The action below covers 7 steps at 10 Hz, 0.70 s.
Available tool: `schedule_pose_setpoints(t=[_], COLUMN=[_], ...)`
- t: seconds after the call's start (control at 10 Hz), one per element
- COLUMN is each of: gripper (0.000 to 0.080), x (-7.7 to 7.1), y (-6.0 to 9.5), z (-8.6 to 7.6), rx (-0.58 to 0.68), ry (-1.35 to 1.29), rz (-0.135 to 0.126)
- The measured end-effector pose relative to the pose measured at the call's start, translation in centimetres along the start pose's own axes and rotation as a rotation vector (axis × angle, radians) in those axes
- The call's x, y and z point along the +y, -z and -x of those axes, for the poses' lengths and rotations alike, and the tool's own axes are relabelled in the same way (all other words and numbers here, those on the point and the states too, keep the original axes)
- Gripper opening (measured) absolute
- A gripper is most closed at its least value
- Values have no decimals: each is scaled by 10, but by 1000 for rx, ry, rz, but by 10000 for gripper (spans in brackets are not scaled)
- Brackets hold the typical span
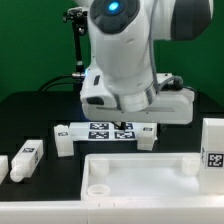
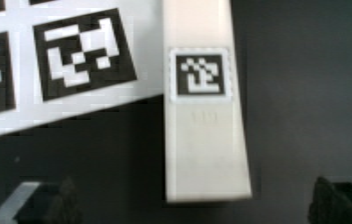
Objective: Assemble desk
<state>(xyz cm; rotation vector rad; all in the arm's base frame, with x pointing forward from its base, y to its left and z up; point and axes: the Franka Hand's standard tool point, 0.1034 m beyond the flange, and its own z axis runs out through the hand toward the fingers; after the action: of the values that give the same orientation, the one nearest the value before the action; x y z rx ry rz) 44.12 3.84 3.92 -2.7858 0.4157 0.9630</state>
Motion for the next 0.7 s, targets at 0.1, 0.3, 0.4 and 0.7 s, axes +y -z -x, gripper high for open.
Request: schedule_pose_setpoints(t=[0.1,0.3,0.4,0.7], gripper=[649,649,649,649], x=[3,5,4,-3], y=[-3,-4,-4,-13], z=[7,-1,1,2], rx=[-76,-132,-141,-218], ry=[-4,-12,-21,-88], rz=[2,2,-4,-38])
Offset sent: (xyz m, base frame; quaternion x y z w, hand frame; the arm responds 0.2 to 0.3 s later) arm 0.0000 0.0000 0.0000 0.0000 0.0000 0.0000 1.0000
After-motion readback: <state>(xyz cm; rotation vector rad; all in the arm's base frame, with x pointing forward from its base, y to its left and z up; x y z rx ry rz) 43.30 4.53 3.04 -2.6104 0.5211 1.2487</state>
